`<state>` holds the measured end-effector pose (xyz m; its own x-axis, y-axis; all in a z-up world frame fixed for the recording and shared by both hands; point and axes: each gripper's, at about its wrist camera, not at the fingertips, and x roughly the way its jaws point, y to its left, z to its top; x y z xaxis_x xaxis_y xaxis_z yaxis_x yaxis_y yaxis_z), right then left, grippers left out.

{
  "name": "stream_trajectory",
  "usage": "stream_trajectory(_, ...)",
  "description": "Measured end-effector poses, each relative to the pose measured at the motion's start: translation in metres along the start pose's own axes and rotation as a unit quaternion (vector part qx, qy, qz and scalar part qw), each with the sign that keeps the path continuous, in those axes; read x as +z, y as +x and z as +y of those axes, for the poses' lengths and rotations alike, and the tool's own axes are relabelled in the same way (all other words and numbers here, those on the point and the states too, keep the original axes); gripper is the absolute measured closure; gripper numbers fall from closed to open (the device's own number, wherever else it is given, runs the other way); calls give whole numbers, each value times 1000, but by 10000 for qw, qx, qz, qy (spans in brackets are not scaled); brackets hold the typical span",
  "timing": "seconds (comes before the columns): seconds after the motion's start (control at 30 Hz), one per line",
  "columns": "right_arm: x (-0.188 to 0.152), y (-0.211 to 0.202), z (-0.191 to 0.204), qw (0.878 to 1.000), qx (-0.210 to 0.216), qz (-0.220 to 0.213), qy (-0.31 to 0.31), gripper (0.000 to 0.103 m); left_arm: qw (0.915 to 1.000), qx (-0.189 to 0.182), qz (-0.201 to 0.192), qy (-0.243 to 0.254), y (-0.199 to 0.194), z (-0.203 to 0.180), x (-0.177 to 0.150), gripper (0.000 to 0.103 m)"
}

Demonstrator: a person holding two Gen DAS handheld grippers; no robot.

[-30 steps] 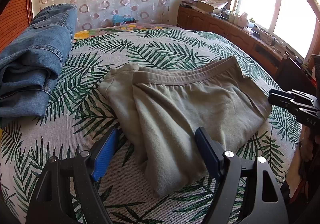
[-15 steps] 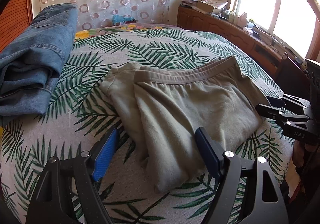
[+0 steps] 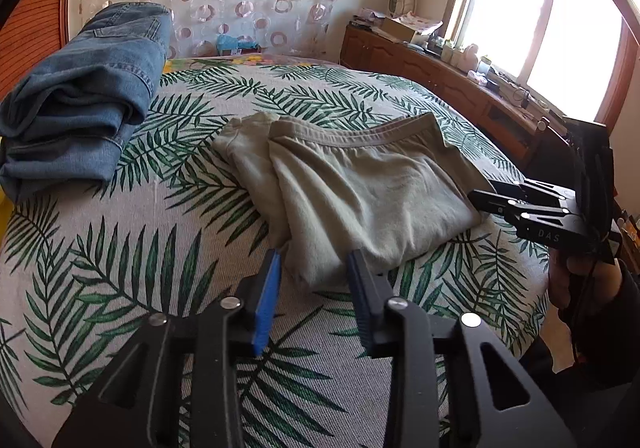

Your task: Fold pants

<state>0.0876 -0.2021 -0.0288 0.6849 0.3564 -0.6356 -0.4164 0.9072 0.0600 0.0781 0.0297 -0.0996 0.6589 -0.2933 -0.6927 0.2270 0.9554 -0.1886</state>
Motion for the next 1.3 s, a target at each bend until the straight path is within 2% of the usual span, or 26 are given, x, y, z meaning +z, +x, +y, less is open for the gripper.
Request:
stream_trajectory(0.13,0,0,0,10000,-4,-2,-1,59,10000,13,32,-6,4,-1,-3,71)
stream_trajectory(0.27,1,0,0,10000,-22,9,21,59,10000,-83,29,23,6,-1,-2,86)
stream_trajectory(0.33,1,0,1,10000,-30,11,-13,59,10000,-72,-10,66,4,-3,-1,89)
stream_trajectory(0.37,1,-1,1,10000,10,26,-40,63,9999,-71,-34,79,3,-4,-1,90)
stream_trajectory(0.4,1,-1,2,9999,105,25,-64,76,9999,-71,-64,88,1,-4,0,90)
stream_trajectory(0.5,0,-4,3,9997,242,3,-50,92,9998,-67,-179,113,-8,-7,0,91)
stream_trajectory(0.67,-8,-19,2,9990,450,-53,3,95,9988,-182,-367,269,-35,-16,-4,91)
stream_trajectory(0.9,-30,-50,2,9977,670,-49,-17,97,9987,-179,-270,395,-57,-24,-18,91)
stream_trajectory(1.13,-40,-65,3,9981,615,59,-60,97,9976,50,-281,627,-64,-35,-19,91)
stream_trajectory(1.2,-39,-66,1,9983,586,49,-41,97,9976,69,-280,625,-65,-33,-18,87)
stream_trajectory(1.27,-38,-68,3,9985,546,29,-42,95,9978,76,-277,599,-63,-31,-16,69)
stream_trajectory(1.3,-37,-69,2,9985,537,6,-47,94,9978,98,-284,591,-61,-30,-16,64)
